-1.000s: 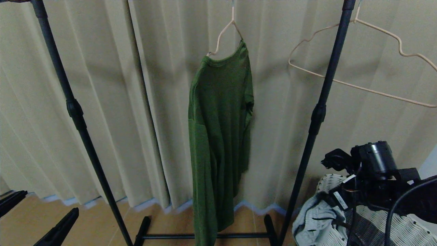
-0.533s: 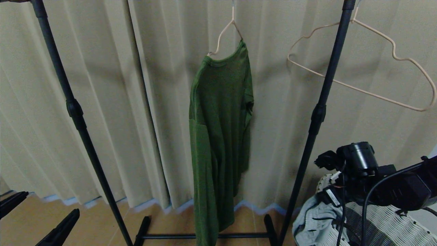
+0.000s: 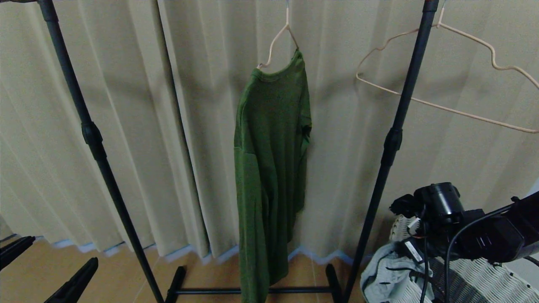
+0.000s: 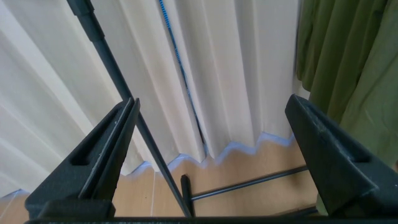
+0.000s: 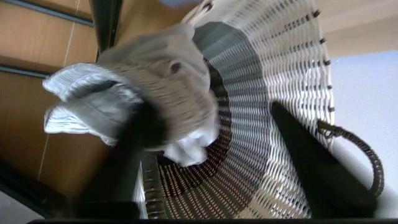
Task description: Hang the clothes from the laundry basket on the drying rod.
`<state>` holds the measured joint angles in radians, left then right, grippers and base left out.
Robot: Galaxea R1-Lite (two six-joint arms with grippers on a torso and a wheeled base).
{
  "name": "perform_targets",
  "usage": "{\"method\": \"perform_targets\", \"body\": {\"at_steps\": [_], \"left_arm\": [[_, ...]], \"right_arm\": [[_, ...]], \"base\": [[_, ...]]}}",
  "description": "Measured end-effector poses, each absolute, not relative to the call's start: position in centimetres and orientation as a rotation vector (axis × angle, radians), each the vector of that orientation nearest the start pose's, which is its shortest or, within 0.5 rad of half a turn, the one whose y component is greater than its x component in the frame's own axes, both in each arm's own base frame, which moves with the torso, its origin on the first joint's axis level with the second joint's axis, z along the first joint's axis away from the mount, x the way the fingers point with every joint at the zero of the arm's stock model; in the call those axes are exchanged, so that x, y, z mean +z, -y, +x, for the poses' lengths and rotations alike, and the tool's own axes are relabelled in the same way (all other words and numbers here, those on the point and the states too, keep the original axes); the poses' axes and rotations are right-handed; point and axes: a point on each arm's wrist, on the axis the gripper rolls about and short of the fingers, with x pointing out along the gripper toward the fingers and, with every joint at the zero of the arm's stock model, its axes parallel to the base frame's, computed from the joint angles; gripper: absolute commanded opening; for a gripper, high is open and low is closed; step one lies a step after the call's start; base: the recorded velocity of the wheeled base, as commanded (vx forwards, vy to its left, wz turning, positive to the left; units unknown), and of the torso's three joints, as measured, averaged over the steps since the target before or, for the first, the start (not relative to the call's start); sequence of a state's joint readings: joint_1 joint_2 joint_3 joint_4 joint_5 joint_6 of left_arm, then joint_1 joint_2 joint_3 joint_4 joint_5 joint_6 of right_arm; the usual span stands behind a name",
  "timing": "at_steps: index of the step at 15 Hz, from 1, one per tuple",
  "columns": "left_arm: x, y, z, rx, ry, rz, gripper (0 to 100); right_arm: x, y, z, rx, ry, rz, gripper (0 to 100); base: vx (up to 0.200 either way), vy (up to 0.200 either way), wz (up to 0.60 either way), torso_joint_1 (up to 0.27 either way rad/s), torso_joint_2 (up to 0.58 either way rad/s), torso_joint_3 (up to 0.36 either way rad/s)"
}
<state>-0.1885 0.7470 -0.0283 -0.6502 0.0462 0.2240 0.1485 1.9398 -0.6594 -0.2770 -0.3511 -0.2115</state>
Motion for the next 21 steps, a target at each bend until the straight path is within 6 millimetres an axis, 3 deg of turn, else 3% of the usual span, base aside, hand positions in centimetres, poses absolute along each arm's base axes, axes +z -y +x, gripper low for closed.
{"method": "perform_targets", "body": {"at_steps": [6, 11, 16, 21], "left_arm": [[13.9, 1.1, 6.2, -0.148, -0.050, 0.231, 100], [13.8, 1.1, 6.2, -0.149, -0.055, 0.230, 100], [13.8, 1.1, 6.2, -0.148, -0.056, 0.231, 100], [13.8, 1.1, 6.3, -0.145, -0.056, 0.231, 100]], "right_arm": [[5.4, -3.4, 27.7, -0.081, -0.979, -0.432, 0], [7.9, -3.7, 25.0, -0.042, -0.836, -0.394, 0], [10.8, -5.3, 21.9, 0.071, -0.636, -0.368, 0], [12.3, -6.3, 20.2, 0.131, -0.554, -0.371, 0]], "base": [[0.000, 0.000, 0.00, 0.000, 0.00, 0.000], [0.000, 0.000, 0.00, 0.000, 0.00, 0.000], [0.000, 0.000, 0.00, 0.000, 0.00, 0.000], [-0.200, 0.000, 0.00, 0.001, 0.00, 0.002]]}}
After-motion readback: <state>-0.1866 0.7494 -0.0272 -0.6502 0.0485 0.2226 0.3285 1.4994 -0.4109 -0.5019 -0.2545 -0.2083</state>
